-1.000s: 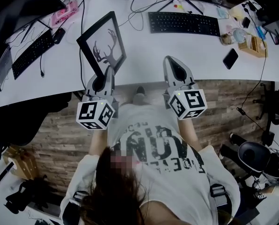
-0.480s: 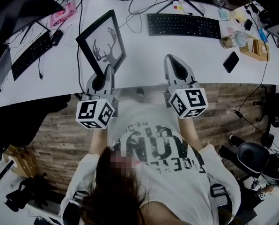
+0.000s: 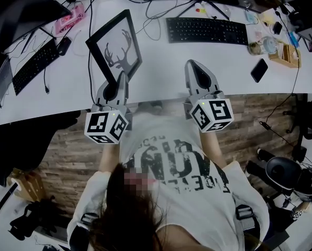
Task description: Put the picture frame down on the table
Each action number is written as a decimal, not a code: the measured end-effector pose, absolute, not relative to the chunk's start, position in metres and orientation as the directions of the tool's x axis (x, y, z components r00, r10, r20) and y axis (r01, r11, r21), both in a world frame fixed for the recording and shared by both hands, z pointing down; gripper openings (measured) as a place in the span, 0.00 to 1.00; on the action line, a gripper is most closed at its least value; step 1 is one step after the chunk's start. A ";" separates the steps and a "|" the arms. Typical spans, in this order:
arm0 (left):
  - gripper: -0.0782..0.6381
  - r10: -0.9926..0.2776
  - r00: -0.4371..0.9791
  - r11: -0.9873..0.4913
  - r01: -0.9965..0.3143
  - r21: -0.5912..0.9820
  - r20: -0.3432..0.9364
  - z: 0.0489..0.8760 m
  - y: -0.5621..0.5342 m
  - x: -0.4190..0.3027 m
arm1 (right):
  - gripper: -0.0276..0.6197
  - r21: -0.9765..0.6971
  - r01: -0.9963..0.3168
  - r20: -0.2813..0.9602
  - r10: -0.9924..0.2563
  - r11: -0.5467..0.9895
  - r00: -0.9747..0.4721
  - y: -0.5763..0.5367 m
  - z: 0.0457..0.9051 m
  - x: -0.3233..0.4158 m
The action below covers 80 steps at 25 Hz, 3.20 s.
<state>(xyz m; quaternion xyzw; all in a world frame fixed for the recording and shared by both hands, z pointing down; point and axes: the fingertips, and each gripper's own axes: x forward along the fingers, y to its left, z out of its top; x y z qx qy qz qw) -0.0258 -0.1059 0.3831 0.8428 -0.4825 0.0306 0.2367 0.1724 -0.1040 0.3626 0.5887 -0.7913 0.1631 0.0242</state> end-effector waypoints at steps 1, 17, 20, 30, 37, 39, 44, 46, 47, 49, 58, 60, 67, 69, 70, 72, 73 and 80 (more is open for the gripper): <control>0.12 -0.798 0.534 -0.424 -0.826 0.371 0.279 0.382 -0.109 -0.029 | 0.05 -0.232 -0.940 0.226 -0.926 0.251 -0.303 -0.107 0.361 0.170; 0.12 -0.738 0.584 -0.423 -0.791 0.442 0.338 0.395 -0.123 -0.048 | 0.05 -0.241 -0.952 0.237 -0.940 0.186 -0.244 -0.121 0.362 0.152; 0.12 -0.706 0.604 -0.427 -0.779 0.459 0.369 0.406 -0.114 -0.044 | 0.05 -0.250 -0.952 0.256 -0.936 0.176 -0.240 -0.116 0.369 0.150; 0.12 -0.609 0.651 -0.386 -0.742 0.549 0.452 0.448 -0.091 -0.026 | 0.05 -0.260 -0.954 0.302 -0.926 0.148 -0.226 -0.101 0.386 0.151; 0.12 -0.547 0.674 -0.389 -0.729 0.563 0.496 0.474 -0.088 -0.013 | 0.05 -0.273 -0.954 0.326 -0.921 0.125 -0.214 -0.093 0.395 0.154; 0.12 -0.526 0.680 -0.387 -0.726 0.568 0.511 0.481 -0.087 -0.010 | 0.05 -0.278 -0.953 0.332 -0.919 0.122 -0.214 -0.093 0.397 0.153; 0.12 -0.468 0.680 -0.347 -0.729 0.590 0.564 0.504 -0.085 -0.006 | 0.05 -0.291 -0.949 0.347 -0.911 0.119 -0.221 -0.095 0.406 0.149; 0.12 -0.455 0.680 -0.325 -0.728 0.604 0.575 0.511 -0.085 -0.006 | 0.05 -0.297 -0.947 0.351 -0.908 0.122 -0.227 -0.096 0.408 0.147; 0.12 -0.449 0.682 -0.317 -0.726 0.611 0.577 0.514 -0.086 -0.005 | 0.05 -0.298 -0.946 0.352 -0.907 0.125 -0.231 -0.096 0.408 0.146; 0.12 -0.435 0.689 -0.305 -0.719 0.625 0.580 0.519 -0.088 -0.003 | 0.05 -0.300 -0.945 0.356 -0.904 0.128 -0.236 -0.097 0.410 0.145; 0.12 -0.367 0.717 -0.204 -0.684 0.701 0.593 0.537 -0.096 0.006 | 0.05 -0.307 -0.945 0.386 -0.893 0.111 -0.230 -0.108 0.420 0.149; 0.12 -0.350 0.717 -0.190 -0.684 0.704 0.602 0.540 -0.097 0.007 | 0.05 -0.309 -0.945 0.394 -0.890 0.105 -0.228 -0.110 0.423 0.150; 0.13 -0.321 0.715 -0.158 -0.687 0.709 0.621 0.547 -0.102 0.010 | 0.05 -0.317 -0.943 0.400 -0.887 0.104 -0.232 -0.118 0.425 0.150; 0.13 -0.318 0.710 -0.159 -0.693 0.703 0.628 0.547 -0.103 0.010 | 0.05 -0.316 -0.943 0.402 -0.886 0.104 -0.232 -0.120 0.426 0.149; 0.13 -0.318 0.709 -0.157 -0.694 0.702 0.630 0.548 -0.103 0.010 | 0.05 -0.315 -0.943 0.403 -0.885 0.105 -0.233 -0.120 0.426 0.149; 0.13 -0.313 0.714 -0.153 -0.689 0.708 0.627 0.549 -0.103 0.011 | 0.05 -0.317 -0.943 0.402 -0.885 0.106 -0.235 -0.121 0.426 0.149; 0.13 -0.310 0.716 -0.150 -0.687 0.711 0.626 0.550 -0.102 0.011 | 0.05 -0.318 -0.942 0.402 -0.885 0.106 -0.235 -0.121 0.426 0.149; 0.15 -0.310 0.714 -0.140 -0.688 0.712 0.628 0.554 -0.103 0.008 | 0.05 -0.316 -0.943 0.402 -0.886 0.104 -0.232 -0.122 0.425 0.147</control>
